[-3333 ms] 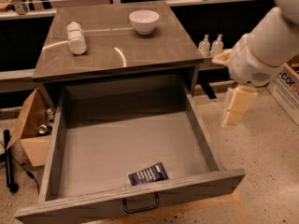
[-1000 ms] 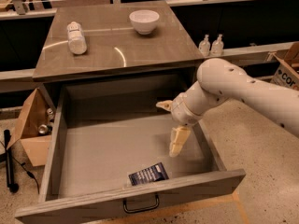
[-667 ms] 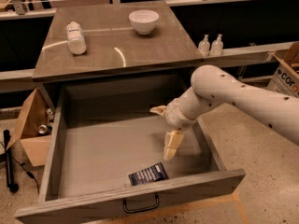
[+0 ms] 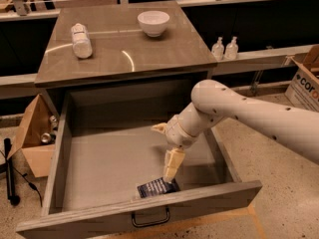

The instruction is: Pick rxbar blueberry from top drawer and place on counter

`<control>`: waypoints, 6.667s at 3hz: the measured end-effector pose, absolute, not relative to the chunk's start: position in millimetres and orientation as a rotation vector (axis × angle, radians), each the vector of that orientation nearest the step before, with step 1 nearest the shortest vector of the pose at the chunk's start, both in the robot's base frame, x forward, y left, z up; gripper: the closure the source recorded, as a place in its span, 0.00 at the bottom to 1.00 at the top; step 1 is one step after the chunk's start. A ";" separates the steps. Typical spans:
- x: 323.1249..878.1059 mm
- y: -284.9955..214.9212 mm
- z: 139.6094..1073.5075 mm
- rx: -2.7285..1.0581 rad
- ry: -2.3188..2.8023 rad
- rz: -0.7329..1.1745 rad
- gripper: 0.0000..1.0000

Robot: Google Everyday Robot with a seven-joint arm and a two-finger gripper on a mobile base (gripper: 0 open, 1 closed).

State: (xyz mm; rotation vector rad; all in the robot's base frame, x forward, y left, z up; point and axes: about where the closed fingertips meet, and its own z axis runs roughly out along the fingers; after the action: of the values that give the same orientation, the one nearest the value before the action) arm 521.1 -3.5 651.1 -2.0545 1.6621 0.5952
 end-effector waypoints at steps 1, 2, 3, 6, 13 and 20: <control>505.2 16.9 641.4 -2.076 1.669 0.609 0.00; 496.4 28.3 630.3 -2.089 1.680 0.606 0.00; 495.9 27.7 621.6 -2.089 1.698 0.588 0.00; 485.6 12.4 602.8 -2.118 1.734 0.554 0.00; 507.9 10.0 613.1 -2.118 1.620 0.353 1.00; 563.0 -22.3 699.3 -1.867 1.752 0.382 0.54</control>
Offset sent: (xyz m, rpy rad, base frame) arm -0.0325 0.0427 -0.0314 -0.0461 0.0258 0.0109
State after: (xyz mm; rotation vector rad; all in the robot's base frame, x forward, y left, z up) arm 563.0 -22.3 699.3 -1.8666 1.7525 0.3821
